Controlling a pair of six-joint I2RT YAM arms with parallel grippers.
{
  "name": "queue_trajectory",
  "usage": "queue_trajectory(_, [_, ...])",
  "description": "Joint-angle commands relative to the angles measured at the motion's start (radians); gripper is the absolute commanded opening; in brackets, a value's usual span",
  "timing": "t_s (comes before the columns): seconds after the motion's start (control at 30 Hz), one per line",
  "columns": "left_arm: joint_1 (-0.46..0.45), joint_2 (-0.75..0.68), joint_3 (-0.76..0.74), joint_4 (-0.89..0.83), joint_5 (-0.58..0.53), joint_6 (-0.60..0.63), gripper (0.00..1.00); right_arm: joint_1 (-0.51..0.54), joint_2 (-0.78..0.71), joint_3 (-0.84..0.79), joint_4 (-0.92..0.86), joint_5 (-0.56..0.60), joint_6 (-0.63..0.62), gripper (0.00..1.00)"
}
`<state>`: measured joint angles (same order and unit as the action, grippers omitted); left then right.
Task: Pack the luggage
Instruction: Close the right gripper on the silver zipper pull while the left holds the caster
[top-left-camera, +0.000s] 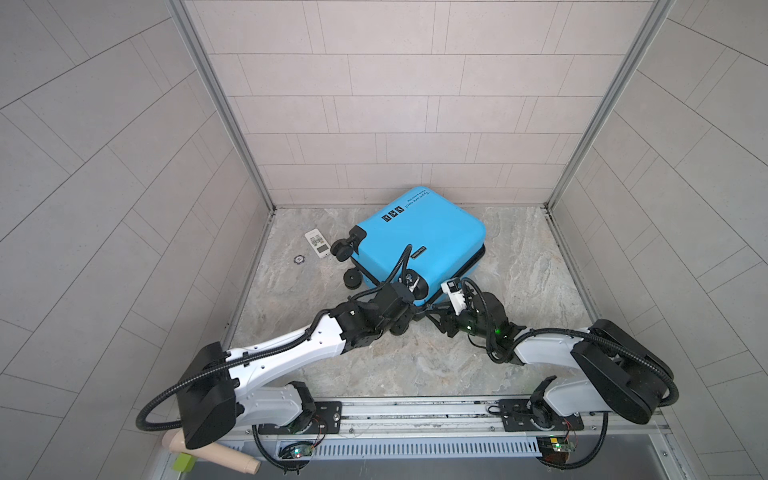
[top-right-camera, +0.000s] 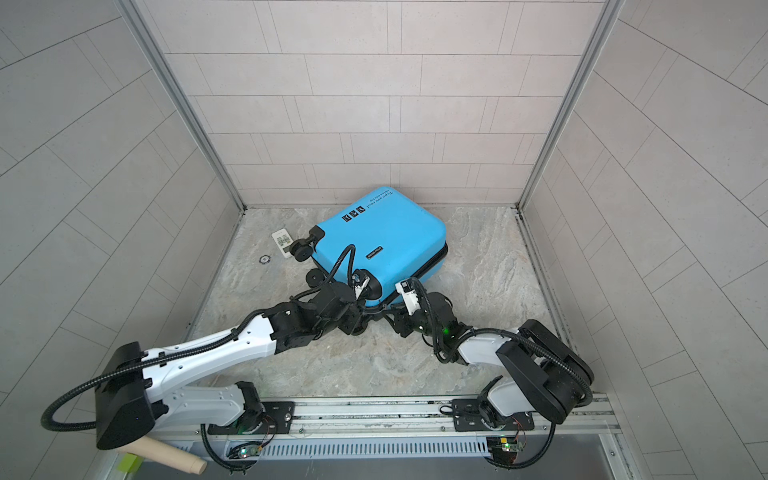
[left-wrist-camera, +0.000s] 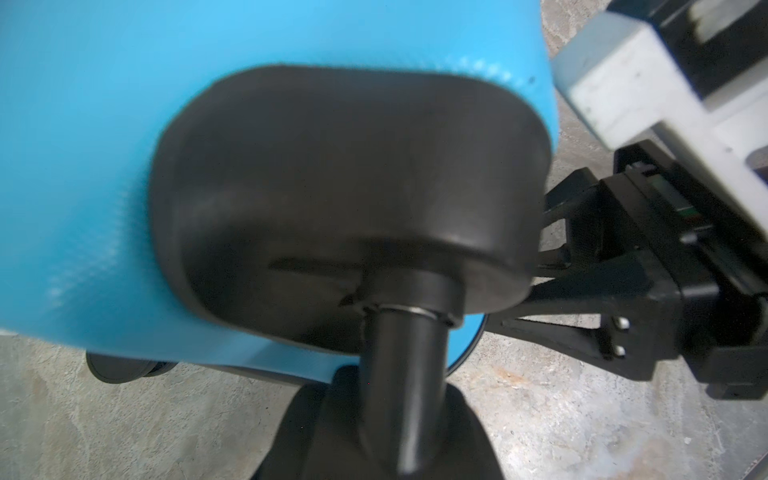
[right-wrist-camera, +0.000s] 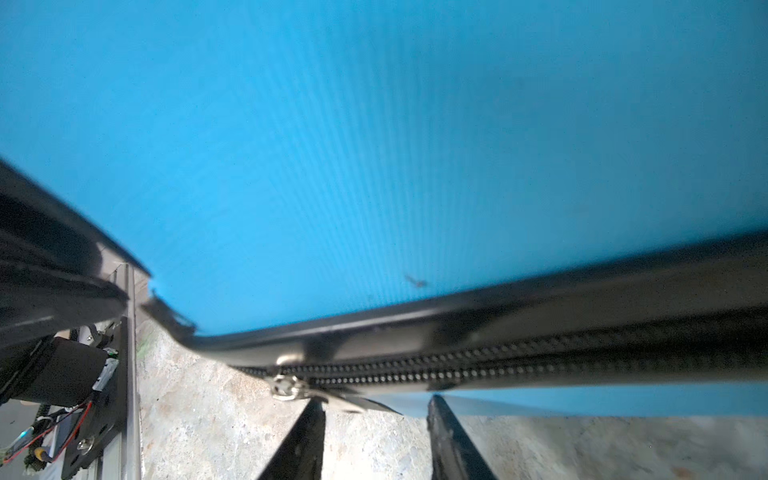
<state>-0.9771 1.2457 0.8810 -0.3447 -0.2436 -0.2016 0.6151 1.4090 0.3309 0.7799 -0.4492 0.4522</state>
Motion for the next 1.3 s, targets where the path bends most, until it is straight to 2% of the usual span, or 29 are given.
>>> queue_trajectory(0.0, [0.003,-0.046,0.088,0.113,-0.067,-0.045,0.0,0.005,0.011,0.038,0.1,-0.017,0.018,0.34])
queue_trajectory(0.33, [0.003,-0.04,0.092,0.106,-0.068,-0.051,0.0,0.006,-0.017,0.019,0.168,-0.03,0.069,0.23])
queue_trajectory(0.73, [0.003,-0.034,0.105,0.102,-0.062,-0.054,0.0,0.009,-0.066,0.019,0.137,-0.033,0.074,0.17])
queue_trajectory(0.93, [0.003,-0.032,0.107,0.102,-0.056,-0.055,0.0,0.009,-0.07,0.014,0.137,-0.028,0.089,0.1])
queue_trajectory(1.03, [0.003,-0.03,0.109,0.102,-0.054,-0.055,0.0,0.009,-0.08,0.005,0.139,-0.01,0.101,0.11])
queue_trajectory(1.17, [0.003,-0.032,0.108,0.101,-0.049,-0.055,0.0,0.009,-0.092,0.003,0.126,0.023,0.113,0.19])
queue_trajectory(1.27, [0.004,-0.03,0.107,0.101,-0.045,-0.055,0.0,0.009,-0.088,0.015,0.119,0.023,0.124,0.2])
